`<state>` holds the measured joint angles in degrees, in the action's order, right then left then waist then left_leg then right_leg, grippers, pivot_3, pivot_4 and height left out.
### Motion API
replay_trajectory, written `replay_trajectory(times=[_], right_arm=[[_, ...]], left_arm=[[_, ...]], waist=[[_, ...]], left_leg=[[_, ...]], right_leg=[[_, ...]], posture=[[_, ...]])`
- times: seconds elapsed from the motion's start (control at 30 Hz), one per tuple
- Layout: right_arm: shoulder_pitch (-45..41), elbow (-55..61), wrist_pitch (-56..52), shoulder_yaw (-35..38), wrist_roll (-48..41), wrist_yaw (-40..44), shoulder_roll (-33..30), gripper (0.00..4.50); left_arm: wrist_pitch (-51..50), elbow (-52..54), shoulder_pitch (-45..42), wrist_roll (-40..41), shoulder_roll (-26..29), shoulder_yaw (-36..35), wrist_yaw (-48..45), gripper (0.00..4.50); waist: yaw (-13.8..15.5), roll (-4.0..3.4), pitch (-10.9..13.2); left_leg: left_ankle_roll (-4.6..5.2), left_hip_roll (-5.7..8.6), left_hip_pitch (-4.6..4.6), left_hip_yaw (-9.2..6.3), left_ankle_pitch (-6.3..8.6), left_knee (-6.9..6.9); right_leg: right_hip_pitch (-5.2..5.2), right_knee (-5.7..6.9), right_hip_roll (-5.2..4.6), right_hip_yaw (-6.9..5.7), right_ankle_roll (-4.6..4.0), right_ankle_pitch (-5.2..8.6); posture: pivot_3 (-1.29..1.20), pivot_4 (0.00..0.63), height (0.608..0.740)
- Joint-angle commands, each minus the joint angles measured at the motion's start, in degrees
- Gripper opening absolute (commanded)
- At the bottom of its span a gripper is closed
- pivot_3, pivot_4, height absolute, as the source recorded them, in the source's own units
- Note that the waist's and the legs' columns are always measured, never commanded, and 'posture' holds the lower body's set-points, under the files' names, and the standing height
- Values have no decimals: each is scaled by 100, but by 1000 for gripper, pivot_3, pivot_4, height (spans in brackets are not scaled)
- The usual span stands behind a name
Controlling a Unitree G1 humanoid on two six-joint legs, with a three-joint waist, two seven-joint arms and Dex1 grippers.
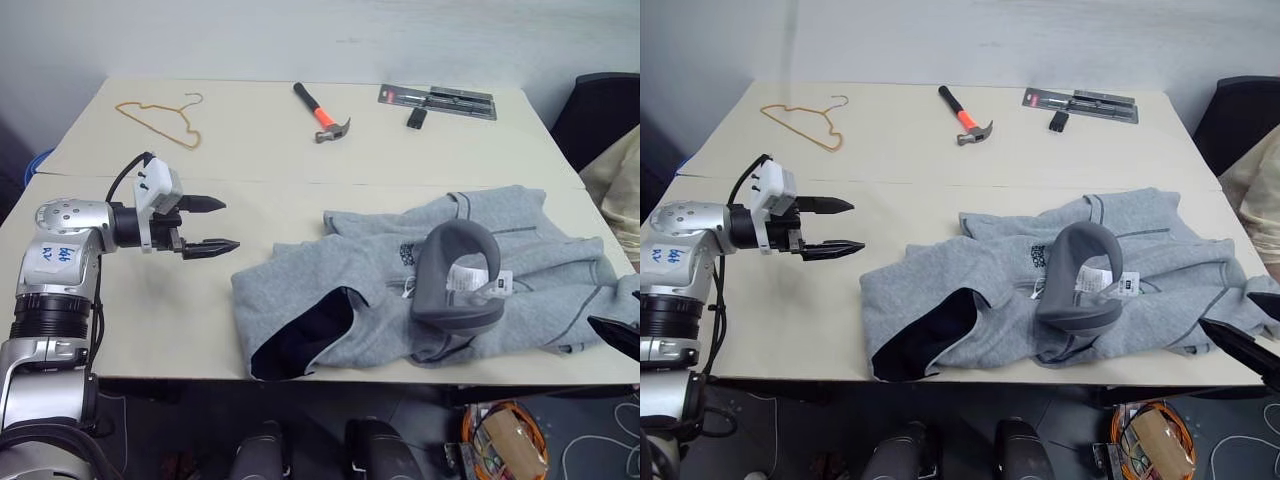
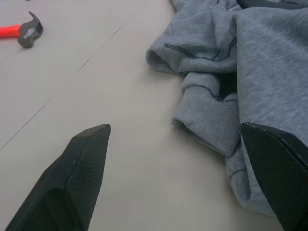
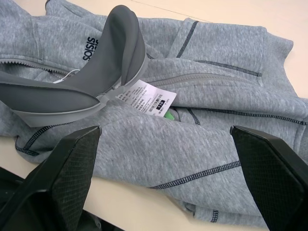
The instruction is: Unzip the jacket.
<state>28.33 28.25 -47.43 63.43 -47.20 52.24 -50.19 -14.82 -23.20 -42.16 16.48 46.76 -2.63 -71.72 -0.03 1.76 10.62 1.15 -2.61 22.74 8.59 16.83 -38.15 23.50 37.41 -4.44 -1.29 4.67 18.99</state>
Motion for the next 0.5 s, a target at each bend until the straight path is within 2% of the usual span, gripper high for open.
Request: replay_trajectory(times=[0.03, 0.5], right_arm=[[-66, 31, 54, -16, 22, -17, -105, 4500], [-164, 183, 62, 25, 50, -153, -62, 4500]], left_arm=[[128, 190, 17, -68, 121, 12, -84, 4491], [-86, 373, 2, -12, 44, 49, -71, 4491]], waist=[[-6, 0, 0], [-6, 0, 0]], left_leg=[[0, 0, 0, 0, 0, 0], [0, -1, -1, 0, 0, 0]], right_leg=[[0, 0, 0, 0, 0, 0], [0, 2, 1, 0, 0, 0]], posture=[[0, 150, 740], [0, 150, 740]])
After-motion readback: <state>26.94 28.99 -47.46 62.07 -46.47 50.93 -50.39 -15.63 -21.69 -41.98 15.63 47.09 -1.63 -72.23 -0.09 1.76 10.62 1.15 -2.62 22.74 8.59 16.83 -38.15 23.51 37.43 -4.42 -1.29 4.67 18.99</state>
